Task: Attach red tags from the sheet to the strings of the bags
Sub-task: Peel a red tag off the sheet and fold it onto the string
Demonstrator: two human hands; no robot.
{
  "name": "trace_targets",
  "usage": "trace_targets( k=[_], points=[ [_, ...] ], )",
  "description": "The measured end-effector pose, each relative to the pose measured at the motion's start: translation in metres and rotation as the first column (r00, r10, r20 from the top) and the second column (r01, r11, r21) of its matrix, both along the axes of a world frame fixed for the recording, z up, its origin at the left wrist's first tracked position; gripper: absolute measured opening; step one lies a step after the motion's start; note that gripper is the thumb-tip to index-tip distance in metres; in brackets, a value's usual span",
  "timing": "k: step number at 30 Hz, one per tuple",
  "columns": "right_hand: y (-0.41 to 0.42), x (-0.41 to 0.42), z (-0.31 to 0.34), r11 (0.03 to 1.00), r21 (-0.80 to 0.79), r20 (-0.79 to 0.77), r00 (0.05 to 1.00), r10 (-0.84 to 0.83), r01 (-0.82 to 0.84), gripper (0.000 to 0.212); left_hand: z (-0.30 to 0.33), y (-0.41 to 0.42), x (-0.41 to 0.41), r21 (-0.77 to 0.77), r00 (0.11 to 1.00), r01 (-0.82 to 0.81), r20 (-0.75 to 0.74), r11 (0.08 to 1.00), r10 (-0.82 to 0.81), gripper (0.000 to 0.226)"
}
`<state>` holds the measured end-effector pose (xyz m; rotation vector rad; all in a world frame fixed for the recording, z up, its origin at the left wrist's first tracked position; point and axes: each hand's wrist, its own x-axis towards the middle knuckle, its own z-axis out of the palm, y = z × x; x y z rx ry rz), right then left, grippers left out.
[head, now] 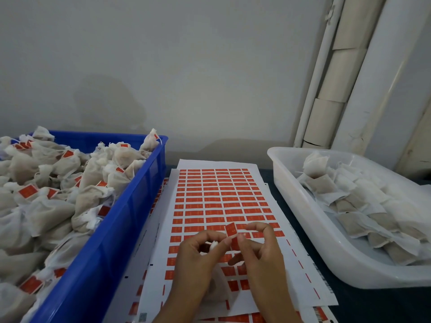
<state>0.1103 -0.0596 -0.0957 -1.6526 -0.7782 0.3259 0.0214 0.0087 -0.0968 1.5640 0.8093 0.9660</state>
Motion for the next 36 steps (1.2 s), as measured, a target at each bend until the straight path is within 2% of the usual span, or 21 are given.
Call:
trace_targets(
  k=[3,7,11,24,36],
  points=[
    [-0.001,0.002,0.004,0.999,-0.042,0.053,0.998,0.024,-0.022,0.030,0.000,0.000,0.001,-0.042,1.000,-0.008,0.002,0.999,0.009,0.007],
    [-0.002,0.010,0.004,0.996,-0.047,0.012,0.997,0.074,-0.074,0.013,0.001,0.001,0.002,-0.099,1.000,-0.015,0.015,0.995,0.016,0.010],
    [0.000,0.014,0.003,0.993,-0.053,-0.001,0.995,0.104,-0.104,0.016,0.002,0.001,0.002,-0.142,1.000,-0.015,0.023,0.990,0.019,0.010],
    [-0.002,0.018,0.005,0.996,-0.032,0.031,0.995,0.090,-0.089,0.016,0.002,0.000,0.001,-0.114,0.999,0.025,-0.046,0.993,-0.030,0.010],
    [-0.002,0.014,0.007,0.994,0.076,0.066,0.996,0.067,-0.072,0.018,0.003,-0.002,0.002,-0.122,0.998,-0.045,-0.044,0.991,0.040,0.012]
  ],
)
